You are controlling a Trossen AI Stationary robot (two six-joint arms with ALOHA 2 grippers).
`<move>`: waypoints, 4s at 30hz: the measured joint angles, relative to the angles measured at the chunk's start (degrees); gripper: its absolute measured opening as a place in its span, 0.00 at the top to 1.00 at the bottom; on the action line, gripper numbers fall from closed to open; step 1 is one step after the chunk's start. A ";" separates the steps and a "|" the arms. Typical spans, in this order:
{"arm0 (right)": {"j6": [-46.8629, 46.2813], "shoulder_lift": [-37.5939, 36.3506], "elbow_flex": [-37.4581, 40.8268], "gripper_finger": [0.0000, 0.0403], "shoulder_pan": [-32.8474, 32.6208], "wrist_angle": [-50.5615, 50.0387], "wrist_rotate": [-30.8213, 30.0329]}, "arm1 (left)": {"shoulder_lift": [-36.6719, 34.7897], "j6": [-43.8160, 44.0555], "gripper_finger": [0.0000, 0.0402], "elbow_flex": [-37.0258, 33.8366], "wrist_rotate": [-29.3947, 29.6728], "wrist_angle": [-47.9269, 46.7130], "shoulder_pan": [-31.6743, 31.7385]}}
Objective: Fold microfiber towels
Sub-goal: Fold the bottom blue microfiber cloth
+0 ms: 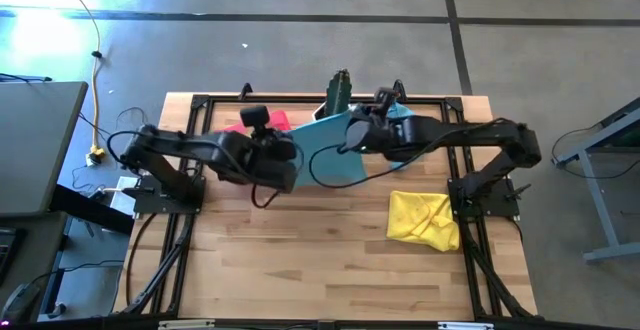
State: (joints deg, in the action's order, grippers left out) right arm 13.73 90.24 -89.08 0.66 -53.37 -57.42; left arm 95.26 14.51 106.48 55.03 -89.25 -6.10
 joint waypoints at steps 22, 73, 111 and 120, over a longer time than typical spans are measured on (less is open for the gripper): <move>-34.90 11.91 -0.04 1.00 -23.42 -12.48 39.46 | 11.48 14.09 1.00 -11.43 -40.28 25.99 -20.14; -20.52 8.40 -0.07 1.00 -10.25 -11.88 33.33 | 10.70 -2.62 1.00 -3.34 -30.15 2.55 -8.01; -24.64 4.37 -6.94 1.00 -4.21 -15.85 48.97 | -7.79 3.26 1.00 -9.47 -46.98 20.05 1.31; -35.86 4.37 11.82 1.00 -16.88 -1.50 52.38 | -0.65 16.42 1.00 -25.27 -44.47 38.98 -14.30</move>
State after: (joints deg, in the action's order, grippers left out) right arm -22.13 94.61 -77.26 -16.22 -54.87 -5.04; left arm 94.62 30.93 81.21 10.56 -50.28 -20.40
